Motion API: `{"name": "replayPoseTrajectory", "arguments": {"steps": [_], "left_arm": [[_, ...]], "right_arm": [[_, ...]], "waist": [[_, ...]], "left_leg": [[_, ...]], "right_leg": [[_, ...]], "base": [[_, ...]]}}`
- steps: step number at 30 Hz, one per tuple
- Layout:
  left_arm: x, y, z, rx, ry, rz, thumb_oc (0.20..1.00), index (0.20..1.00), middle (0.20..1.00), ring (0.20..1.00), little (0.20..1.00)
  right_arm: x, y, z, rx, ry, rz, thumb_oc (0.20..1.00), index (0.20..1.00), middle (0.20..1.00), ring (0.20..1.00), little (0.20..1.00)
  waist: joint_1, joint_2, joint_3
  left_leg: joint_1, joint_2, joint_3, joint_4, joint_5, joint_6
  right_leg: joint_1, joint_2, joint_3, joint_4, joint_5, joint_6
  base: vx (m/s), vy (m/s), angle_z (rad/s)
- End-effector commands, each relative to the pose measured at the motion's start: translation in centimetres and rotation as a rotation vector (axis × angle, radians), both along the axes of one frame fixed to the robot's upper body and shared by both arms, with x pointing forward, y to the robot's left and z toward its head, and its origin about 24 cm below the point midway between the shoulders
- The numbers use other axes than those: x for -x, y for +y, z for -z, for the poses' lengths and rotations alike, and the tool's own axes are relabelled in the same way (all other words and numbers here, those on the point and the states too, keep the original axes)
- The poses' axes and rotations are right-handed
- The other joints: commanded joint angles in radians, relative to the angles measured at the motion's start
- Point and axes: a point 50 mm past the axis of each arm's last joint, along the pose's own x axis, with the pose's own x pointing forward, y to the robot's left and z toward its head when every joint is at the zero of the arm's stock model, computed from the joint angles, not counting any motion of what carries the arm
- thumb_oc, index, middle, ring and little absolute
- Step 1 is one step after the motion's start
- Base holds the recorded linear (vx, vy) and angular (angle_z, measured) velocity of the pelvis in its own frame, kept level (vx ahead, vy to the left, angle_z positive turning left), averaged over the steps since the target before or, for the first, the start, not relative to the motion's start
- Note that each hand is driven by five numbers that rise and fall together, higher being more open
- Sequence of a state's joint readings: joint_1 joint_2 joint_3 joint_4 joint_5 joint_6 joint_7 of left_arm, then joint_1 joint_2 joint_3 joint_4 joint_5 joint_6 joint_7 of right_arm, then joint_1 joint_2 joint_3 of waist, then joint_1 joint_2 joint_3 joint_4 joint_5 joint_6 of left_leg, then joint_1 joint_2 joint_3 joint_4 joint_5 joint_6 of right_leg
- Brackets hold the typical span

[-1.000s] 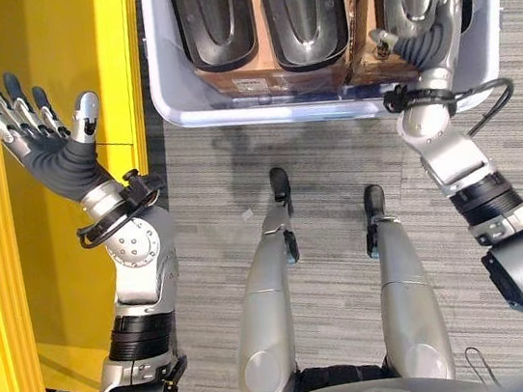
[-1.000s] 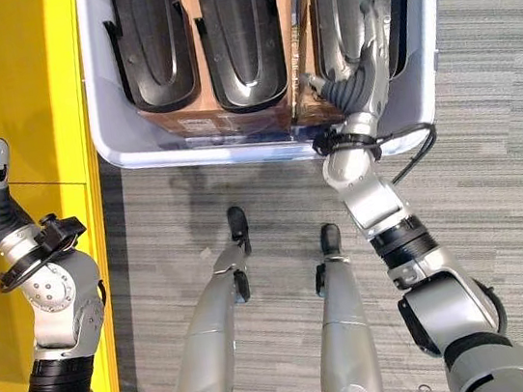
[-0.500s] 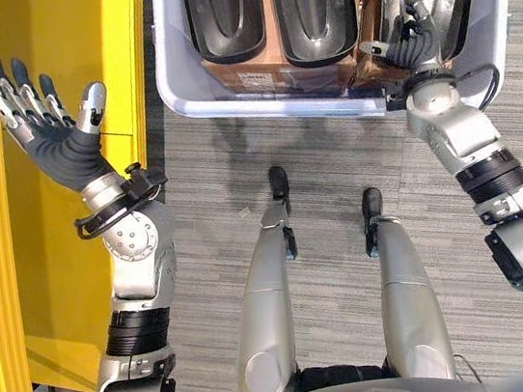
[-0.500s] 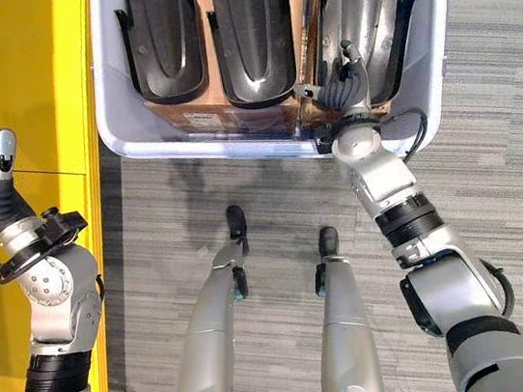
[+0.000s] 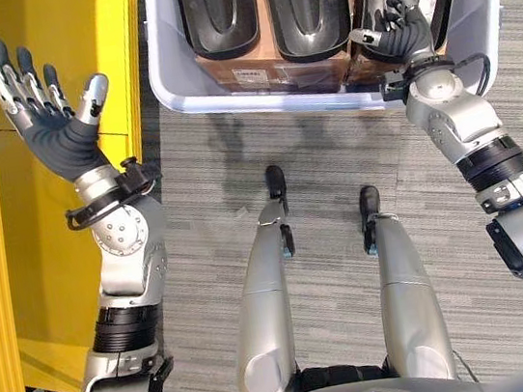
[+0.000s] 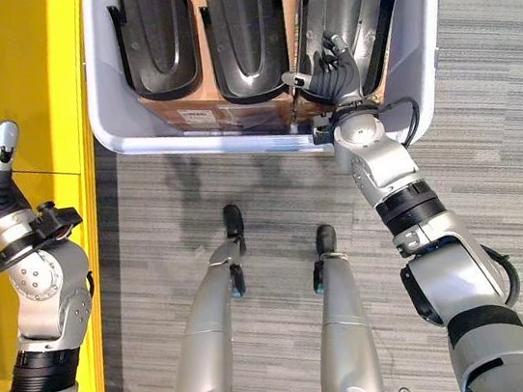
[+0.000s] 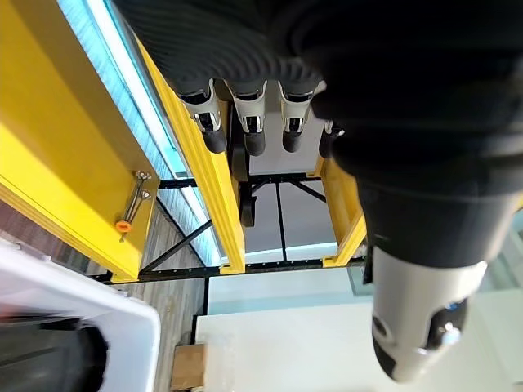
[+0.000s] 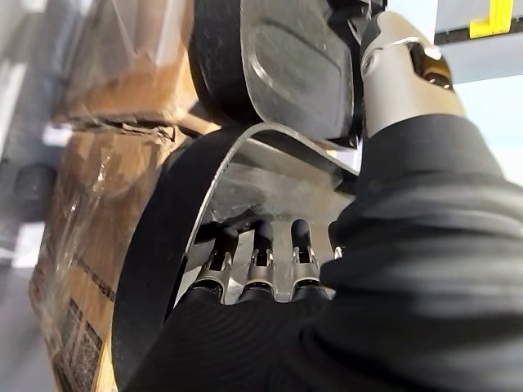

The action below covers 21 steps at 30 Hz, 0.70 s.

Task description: Move parts from the plastic box to the shelf.

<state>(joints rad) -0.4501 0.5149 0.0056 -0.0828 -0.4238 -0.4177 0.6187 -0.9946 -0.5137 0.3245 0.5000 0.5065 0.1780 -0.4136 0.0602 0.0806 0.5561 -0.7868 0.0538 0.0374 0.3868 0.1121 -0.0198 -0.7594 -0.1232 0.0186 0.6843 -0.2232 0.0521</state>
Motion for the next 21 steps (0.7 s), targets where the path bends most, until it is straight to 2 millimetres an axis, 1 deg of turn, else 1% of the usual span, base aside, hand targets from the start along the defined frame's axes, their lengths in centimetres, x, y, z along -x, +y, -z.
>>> {"name": "replayPoseTrajectory", "arguments": {"steps": [1, 4, 7, 9, 11, 13, 14, 15, 16, 17, 18, 19, 20, 21], "left_arm": [[-0.2, 0.7, -0.1, 0.045, -0.025, -0.018, 1.000, 1.000, 1.000, 1.000, 1.000], [-0.7, 0.7, -0.2, 0.058, -0.016, -0.024, 1.000, 1.000, 1.000, 1.000, 1.000], [-1.2, 0.5, -0.3, 0.063, -0.012, -0.023, 1.000, 1.000, 1.000, 1.000, 1.000], [-1.6, 0.4, -0.4, 0.070, -0.007, -0.023, 1.000, 1.000, 1.000, 1.000, 1.000], [-1.9, 0.1, -0.5, 0.075, -0.008, -0.019, 1.000, 1.000, 1.000, 1.000, 1.000], [-2.2, -0.4, -0.7, 0.066, -0.006, -0.017, 1.000, 1.000, 1.000, 1.000, 1.000], [-2.3, -0.5, -0.6, 0.066, -0.008, -0.025, 1.000, 1.000, 1.000, 1.000, 1.000], [-2.3, -0.6, -0.7, 0.070, -0.015, -0.045, 1.000, 1.000, 1.000, 1.000, 1.000], [-2.3, -0.8, -0.9, 0.094, -0.039, -0.074, 1.000, 1.000, 1.000, 1.000, 1.000], [-2.3, -0.9, -0.9, 0.103, -0.045, -0.092, 1.000, 1.000, 1.000, 1.000, 1.000], [-2.3, -1.0, -0.9, 0.106, -0.052, -0.099, 1.000, 1.000, 1.000, 1.000, 1.000], [-2.2, -1.2, -0.9, 0.116, -0.063, -0.112, 1.000, 1.000, 1.000, 1.000, 1.000], [-2.1, -1.3, -0.8, 0.120, -0.069, -0.121, 1.000, 1.000, 1.000, 1.000, 1.000], [-1.8, -1.4, -0.7, 0.116, -0.082, -0.145, 1.000, 1.000, 1.000, 1.000, 1.000]], "right_arm": [[0.1, 1.0, 0.1, -0.060, -0.066, -0.060, 1.000, 1.000, 1.000, 1.000, 1.000], [0.4, 1.8, -0.5, -0.056, -0.096, -0.103, 1.000, 1.000, 1.000, 1.000, 1.000], [0.8, 2.7, -1.4, -0.066, -0.175, -0.100, 1.000, 1.000, 1.000, 1.000, 1.000], [1.1, 2.9, -2.0, -0.054, -0.223, -0.073, 1.000, 1.000, 1.000, 1.000, 1.000], [1.4, 3.0, -2.8, -0.015, -0.290, -0.005, 1.000, 1.000, 1.000, 1.000, 1.000], [2.2, 2.5, -4.1, -0.003, -0.420, 0.144, 1.000, 1.000, 1.000, 1.000, 1.000], [2.7, 2.1, -5.0, 0.012, -0.516, 0.156, 1.000, 1.000, 1.000, 1.000, 1.000], [3.2, 2.1, -5.6, 0.032, -0.577, 0.175, 1.000, 1.000, 1.000, 1.000, 1.000], [4.6, 2.4, -6.9, 0.049, -0.726, 0.187, 1.000, 1.000, 1.000, 1.000, 1.000], [5.6, 2.8, -7.4, 0.074, -0.821, 0.210, 1.000, 1.000, 1.000, 1.000, 1.000], [6.2, 3.1, -7.7, 0.061, -0.872, 0.237, 1.000, 1.000, 1.000, 1.000, 1.000], [7.4, 3.4, -8.1, 0.049, -0.959, 0.270, 1.000, 1.000, 1.000, 1.000, 1.000], [8.0, 3.5, -8.1, 0.035, -0.993, 0.293, 1.000, 1.000, 1.000, 1.000, 1.000], [9.1, 3.5, -7.9, 0.010, -1.037, 0.315, 1.000, 1.000, 1.000, 1.000, 1.000]], "waist": [[-0.002, 0.025, -0.036], [-0.013, 0.024, -0.036], [-0.019, 0.027, -0.036], [-0.024, 0.028, -0.036], [-0.029, 0.028, -0.036], [-0.036, 0.030, -0.036], [-0.041, 0.031, -0.036], [-0.045, 0.031, -0.036], [-0.056, 0.031, -0.036], [-0.062, 0.032, -0.036], [-0.066, 0.033, -0.036], [-0.075, 0.033, -0.036], [-0.081, 0.034, -0.036], [-0.095, 0.035, -0.036]], "left_leg": [[-0.001, -0.078, -0.029, 0.062, -0.151, 0.029], [0.005, -0.075, -0.022, 0.061, -0.150, 0.025], [0.013, -0.073, -0.018, 0.059, -0.151, 0.023], [0.015, -0.072, -0.015, 0.062, -0.152, 0.022], [0.016, -0.072, -0.014, 0.063, -0.154, 0.021], [0.019, -0.071, -0.010, 0.063, -0.157, 0.021], [0.022, -0.070, -0.008, 0.059, -0.157, 0.021], [0.019, -0.070, -0.008, 0.061, -0.158, 0.019], [0.018, -0.070, -0.004, 0.062, -0.160, 0.018], [0.017, -0.070, -0.001, 0.061, -0.160, 0.017], [0.017, -0.069, 0.002, 0.061, -0.161, 0.016], [0.019, -0.068, 0.005, 0.056, -0.161, 0.015], [0.021, -0.067, 0.007, 0.053, -0.160, 0.013], [0.027, -0.067, 0.012, 0.047, -0.162, 0.010]], "right_leg": [[0.004, 0.053, -0.036, -0.039, 0.016, -0.061], [0.007, 0.055, -0.030, -0.043, 0.020, -0.061], [0.011, 0.057, -0.022, -0.045, 0.020, -0.064], [0.012, 0.058, -0.019, -0.041, 0.018, -0.064], [0.011, 0.058, -0.017, -0.038, 0.017, -0.064], [0.012, 0.061, -0.013, -0.041, 0.018, -0.064], [0.015, 0.064, -0.008, -0.047, 0.019, -0.064], [0.011, 0.065, -0.008, -0.043, 0.019, -0.063], [0.004, 0.068, 0.000, -0.041, 0.016, -0.064], [-0.001, 0.068, 0.003, -0.038, 0.015, -0.064], [-0.005, 0.069, 0.005, -0.036, 0.016, -0.064], [-0.007, 0.072, 0.009, -0.036, 0.014, -0.065], [-0.007, 0.073, 0.013, -0.035, 0.014, -0.065], [-0.007, 0.077, 0.019, -0.038, 0.013, -0.064]], "base": [[0.00, 0.045, -0.03], [0.00, 0.035, -0.04], [0.01, 0.034, -0.03], [0.00, 0.000, 0.00], [0.00, 0.000, 0.00], [0.00, 0.012, -0.02], [-0.01, 0.029, -0.04], [-0.02, 0.053, -0.06], [-0.02, 0.061, -0.08], [-0.02, 0.067, -0.17], [-0.02, 0.063, -0.22], [-0.01, 0.065, -0.26], [-0.01, 0.084, -0.16], [-0.01, 0.093, -0.11]]}}
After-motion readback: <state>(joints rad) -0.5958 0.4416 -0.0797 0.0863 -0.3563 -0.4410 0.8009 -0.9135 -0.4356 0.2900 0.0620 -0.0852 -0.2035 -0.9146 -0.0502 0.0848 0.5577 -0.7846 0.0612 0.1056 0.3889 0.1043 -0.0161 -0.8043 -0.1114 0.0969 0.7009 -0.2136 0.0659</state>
